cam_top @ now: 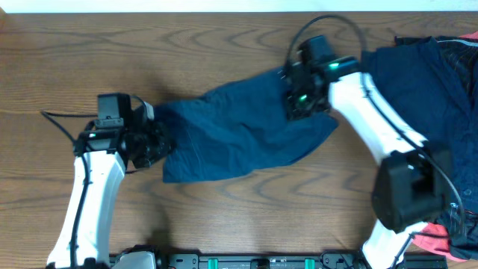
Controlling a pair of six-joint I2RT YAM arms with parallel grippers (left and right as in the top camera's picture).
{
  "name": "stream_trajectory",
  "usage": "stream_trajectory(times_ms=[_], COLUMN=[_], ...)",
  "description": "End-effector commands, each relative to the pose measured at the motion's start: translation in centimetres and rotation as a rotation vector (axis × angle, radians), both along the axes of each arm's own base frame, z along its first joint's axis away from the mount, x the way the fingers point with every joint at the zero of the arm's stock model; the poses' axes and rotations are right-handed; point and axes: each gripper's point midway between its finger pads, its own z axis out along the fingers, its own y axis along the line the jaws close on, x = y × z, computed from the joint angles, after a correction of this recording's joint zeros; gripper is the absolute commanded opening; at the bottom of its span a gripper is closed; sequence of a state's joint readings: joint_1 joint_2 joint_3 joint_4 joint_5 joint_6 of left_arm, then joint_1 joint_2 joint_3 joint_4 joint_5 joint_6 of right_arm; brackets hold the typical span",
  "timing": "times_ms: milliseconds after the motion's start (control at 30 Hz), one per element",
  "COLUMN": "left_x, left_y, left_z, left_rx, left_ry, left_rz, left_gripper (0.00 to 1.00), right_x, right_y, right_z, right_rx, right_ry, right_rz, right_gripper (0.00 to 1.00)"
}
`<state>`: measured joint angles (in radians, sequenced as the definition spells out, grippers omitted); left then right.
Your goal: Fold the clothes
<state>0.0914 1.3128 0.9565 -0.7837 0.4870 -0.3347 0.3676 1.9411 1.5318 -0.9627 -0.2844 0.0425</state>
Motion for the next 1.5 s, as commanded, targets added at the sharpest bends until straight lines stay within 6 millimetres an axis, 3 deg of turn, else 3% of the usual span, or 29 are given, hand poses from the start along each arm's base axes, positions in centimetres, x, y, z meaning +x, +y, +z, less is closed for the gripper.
stream_trajectory(times_ms=[0,233,367,567,700,900,1000,1100,1267,1467], left_x=[0.8,0.6,0.8,2.1,2.2,2.4,2.5,2.5,2.7,2.7], left_y=[0.3,-0.4,-1.7,-2.7,-2.6,-1.9,-1.3,-1.2,-1.2,-1.2], left_z=[2.5,3.4,4.8,9.2,10.1,9.6,9.3,9.3,9.4,9.4], left_rx=[0.02,-0.016,-0.099,-0.15,-0.146,-0.101,-0.064,-0.06,-0.06,-0.064], left_ry=[-0.07,-0.078,-0.108,-0.221,-0.248,-0.241,-0.237,-0.238,-0.244,-0.248], left_rz=[-0.011,-0.024,-0.058,-0.095,-0.097,-0.074,-0.056,-0.054,-0.054,-0.056], left_gripper=[0.06,0.06,0.06,0.06,0.06,0.06,0.06,0.06,0.06,0.06], right_x=[-2.5,-8.2,-10.1,-11.2,-10.1,-5.6,-2.5,0.0,1.1,-0.1], right_y=[4.1,13.3,17.0,19.9,20.3,17.8,14.7,10.2,3.7,0.1], right_z=[-2.8,-7.6,-9.5,-10.5,-9.9,-5.6,-2.8,-0.8,-2.3,-6.0], right_rx=[0.043,0.208,0.222,0.191,0.169,0.129,0.086,0.019,-0.113,-0.159], right_ry=[0.099,0.249,0.24,0.16,0.098,0.012,-0.054,-0.093,-0.042,0.043], right_rz=[0.116,0.315,0.362,0.401,0.394,0.301,0.218,0.118,0.054,0.02], right_gripper=[0.01,0.01,0.01,0.01,0.01,0.03,0.05,0.04,0.01,0.01])
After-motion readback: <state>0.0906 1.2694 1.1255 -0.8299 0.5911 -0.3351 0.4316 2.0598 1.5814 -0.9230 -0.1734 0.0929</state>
